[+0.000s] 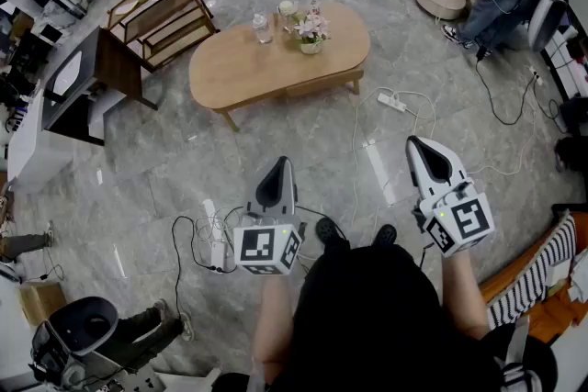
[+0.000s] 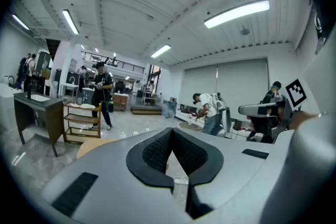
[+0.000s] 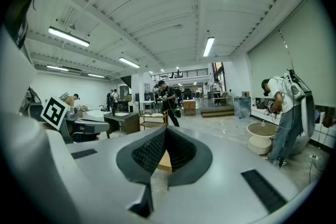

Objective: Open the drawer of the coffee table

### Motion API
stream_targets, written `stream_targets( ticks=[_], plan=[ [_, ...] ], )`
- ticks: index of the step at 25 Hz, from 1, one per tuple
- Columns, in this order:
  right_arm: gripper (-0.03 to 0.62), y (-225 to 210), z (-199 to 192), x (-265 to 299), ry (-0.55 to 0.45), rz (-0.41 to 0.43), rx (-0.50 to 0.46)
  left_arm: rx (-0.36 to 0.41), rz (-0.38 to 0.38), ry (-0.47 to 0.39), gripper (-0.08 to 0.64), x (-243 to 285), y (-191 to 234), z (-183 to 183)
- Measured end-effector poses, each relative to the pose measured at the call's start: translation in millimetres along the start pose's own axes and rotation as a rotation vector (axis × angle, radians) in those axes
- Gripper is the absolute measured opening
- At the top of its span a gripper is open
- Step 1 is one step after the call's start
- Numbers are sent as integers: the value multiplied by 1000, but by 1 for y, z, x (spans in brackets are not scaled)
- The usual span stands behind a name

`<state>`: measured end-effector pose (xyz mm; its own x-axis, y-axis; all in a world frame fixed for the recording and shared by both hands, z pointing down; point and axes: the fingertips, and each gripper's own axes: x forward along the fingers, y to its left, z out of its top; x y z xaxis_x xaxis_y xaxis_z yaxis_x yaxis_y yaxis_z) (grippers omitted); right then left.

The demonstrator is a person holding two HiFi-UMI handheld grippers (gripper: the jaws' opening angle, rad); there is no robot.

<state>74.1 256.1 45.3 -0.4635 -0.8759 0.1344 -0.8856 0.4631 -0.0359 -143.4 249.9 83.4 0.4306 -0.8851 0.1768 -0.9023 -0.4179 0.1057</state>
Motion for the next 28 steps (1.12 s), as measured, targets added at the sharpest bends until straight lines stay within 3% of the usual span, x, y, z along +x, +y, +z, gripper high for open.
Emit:
stream_targets(
  ticks=[13,17,28],
  plan=[
    [12,12,4,10,-15,27,11,-4,15,0,14,-11,7,-1],
    [12,9,7,14,-37,-8,30,-5,6,5,14,-11,15,0],
    [12,-1,-13,12,25,-134,81,-39,-47,47,14,1,42,-20]
  ],
)
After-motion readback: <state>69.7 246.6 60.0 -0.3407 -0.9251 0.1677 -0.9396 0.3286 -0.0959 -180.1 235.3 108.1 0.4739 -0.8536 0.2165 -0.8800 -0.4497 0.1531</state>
